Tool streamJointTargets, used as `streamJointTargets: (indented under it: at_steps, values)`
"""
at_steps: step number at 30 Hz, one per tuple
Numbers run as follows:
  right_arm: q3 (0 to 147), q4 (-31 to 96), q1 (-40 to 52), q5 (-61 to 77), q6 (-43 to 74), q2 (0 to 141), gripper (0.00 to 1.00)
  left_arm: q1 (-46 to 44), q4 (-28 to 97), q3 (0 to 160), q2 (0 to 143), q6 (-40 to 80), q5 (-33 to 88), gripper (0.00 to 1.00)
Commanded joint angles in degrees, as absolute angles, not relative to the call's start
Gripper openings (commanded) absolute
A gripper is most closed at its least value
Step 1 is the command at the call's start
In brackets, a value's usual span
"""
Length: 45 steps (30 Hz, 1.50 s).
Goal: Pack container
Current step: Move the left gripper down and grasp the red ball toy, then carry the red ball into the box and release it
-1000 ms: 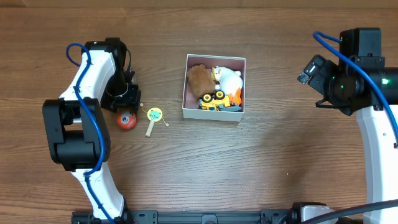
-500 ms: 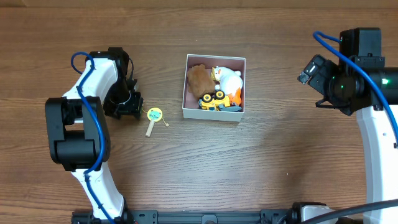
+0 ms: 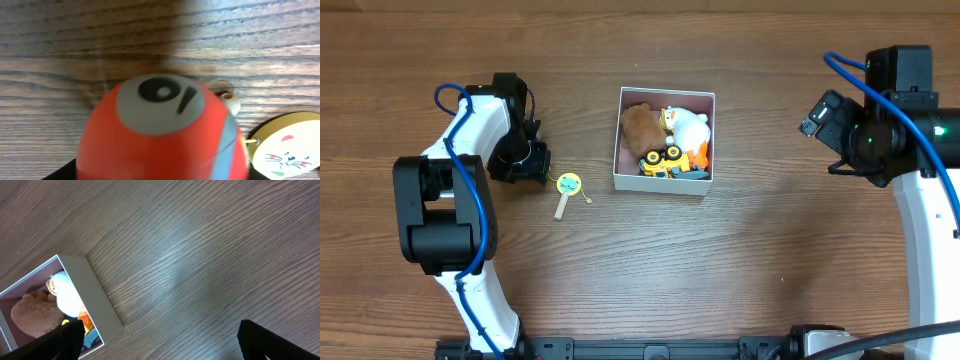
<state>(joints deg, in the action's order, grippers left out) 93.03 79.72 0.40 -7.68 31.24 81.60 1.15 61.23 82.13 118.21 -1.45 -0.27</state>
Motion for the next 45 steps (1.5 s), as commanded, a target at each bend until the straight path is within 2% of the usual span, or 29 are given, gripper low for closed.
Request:
streamJointTargets:
  at_steps: [1,7,8,9,11,13,14,16,21,23,27,33,36,39,45]
  values:
    - [93.32,79.44,0.25,-8.58,31.03,81.41,1.00,1.08,60.97,84.82,117.82,-2.39,-0.64,0.65]
    - [93.32,79.15,0.25,-8.60,31.00,81.41,1.00,1.08,57.28,85.45,117.84,-2.35,-0.56,0.65]
    - [93.32,79.26,0.25,-8.62,31.00,81.41,1.00,1.08,57.10,85.45,117.84,-2.33,-0.40,0.59]
    - [93.32,79.48,0.25,-9.04,31.00,81.41,1.00,1.08,56.95,85.45,117.84,-2.37,-0.49,0.47]
    - [93.32,79.75,0.25,-9.06,31.00,81.41,1.00,1.08,56.47,85.45,117.84,-2.57,-0.64,0.33]
    - [93.34,79.90,0.25,-9.04,31.03,81.41,1.00,1.10,55.90,85.54,117.84,-2.63,-0.64,0.23]
    - [93.32,79.90,0.25,-9.02,31.03,81.41,1.00,1.10,56.62,86.32,117.82,-2.85,-0.60,0.14]
    - [93.32,79.90,0.25,-9.02,31.00,81.41,1.00,0.82,60.12,89.19,117.60,-2.83,-0.54,0.09]
    - [93.32,80.01,0.25,-9.02,31.00,81.41,1.00,-3.16,73.69,104.90,114.69,-3.01,0.05,0.11]
    - [93.32,80.01,0.25,-9.04,31.00,81.41,1.00,-7.70,77.19,111.83,111.90,-3.01,0.62,0.13]
    - [93.32,80.01,0.25,-9.04,31.00,81.41,1.00,-18.85,75.77,116.09,107.72,-3.03,1.10,0.25]
    - [93.32,80.16,0.25,-9.02,31.03,81.41,1.00,-31.00,72.93,113.32,110.32,-2.74,0.95,0.27]
    - [93.32,80.49,0.25,-9.04,31.00,81.41,1.00,-33.06,71.79,111.11,113.91,-1.02,0.91,0.31]
    - [93.34,80.51,0.25,-9.04,31.00,81.41,1.00,-33.01,72.79,110.72,116.97,0.12,1.08,0.42]
    - [93.32,80.53,0.25,-9.04,31.00,81.41,1.00,-32.97,77.65,110.72,118.50,0.19,0.27,0.53]
